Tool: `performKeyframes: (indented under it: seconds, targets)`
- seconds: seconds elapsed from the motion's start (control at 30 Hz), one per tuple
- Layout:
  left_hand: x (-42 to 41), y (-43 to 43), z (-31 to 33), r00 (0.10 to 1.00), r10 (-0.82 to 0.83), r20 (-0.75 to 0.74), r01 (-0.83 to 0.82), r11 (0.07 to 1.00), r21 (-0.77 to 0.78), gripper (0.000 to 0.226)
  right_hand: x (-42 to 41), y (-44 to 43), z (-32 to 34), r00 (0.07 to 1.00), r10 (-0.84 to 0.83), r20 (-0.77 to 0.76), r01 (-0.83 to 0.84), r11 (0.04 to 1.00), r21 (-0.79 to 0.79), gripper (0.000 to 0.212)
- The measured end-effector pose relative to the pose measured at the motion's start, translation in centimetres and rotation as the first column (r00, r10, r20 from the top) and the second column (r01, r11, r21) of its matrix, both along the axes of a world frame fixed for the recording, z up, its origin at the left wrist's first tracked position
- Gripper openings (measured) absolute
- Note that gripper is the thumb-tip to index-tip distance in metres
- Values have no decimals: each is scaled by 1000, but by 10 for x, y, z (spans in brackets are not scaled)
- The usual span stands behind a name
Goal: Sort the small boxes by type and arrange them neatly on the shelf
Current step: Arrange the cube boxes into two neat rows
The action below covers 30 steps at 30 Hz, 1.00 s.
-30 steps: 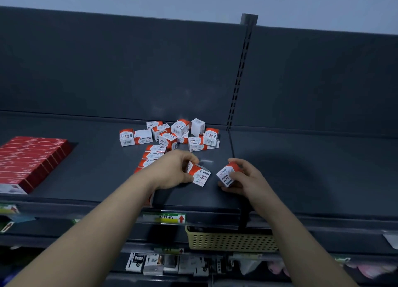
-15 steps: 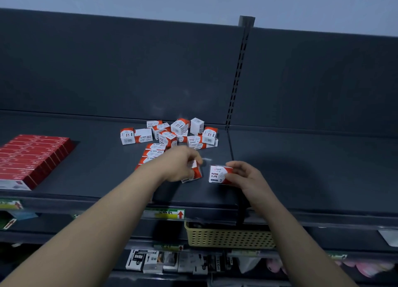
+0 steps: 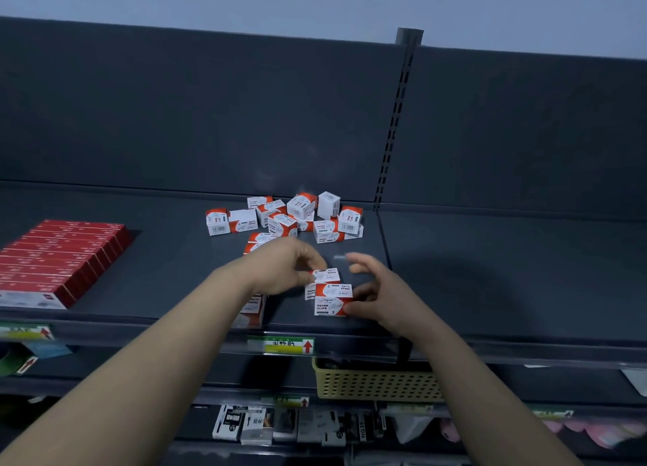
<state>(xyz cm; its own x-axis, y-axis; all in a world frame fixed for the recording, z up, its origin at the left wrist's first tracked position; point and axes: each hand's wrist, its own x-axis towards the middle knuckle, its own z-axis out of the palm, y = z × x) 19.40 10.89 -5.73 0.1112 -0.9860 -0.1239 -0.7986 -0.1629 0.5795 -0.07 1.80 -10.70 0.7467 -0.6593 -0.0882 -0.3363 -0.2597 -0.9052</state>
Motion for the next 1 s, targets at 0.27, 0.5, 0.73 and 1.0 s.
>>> performKeyframes:
  seconds: [0.27,0.5,0.73,1.0]
  targets:
    - [40,27,-16,974,228,-13,-225,946,-233,44,20,10,3,991,102,-87,-106,994,-35,51]
    - [40,48,-35,710,388,-588,-474,881,9,47,32,26,5,990,102,-99,-101,995,18,52]
    - [35,43,-44,622,408,-669,-501,863,61,53,38,31,7,987,92,-129,-86,995,50,56]
    - [35,42,-48,579,379,-722,-523,852,28,39,39,35,10,992,77,-102,-62,988,141,67]
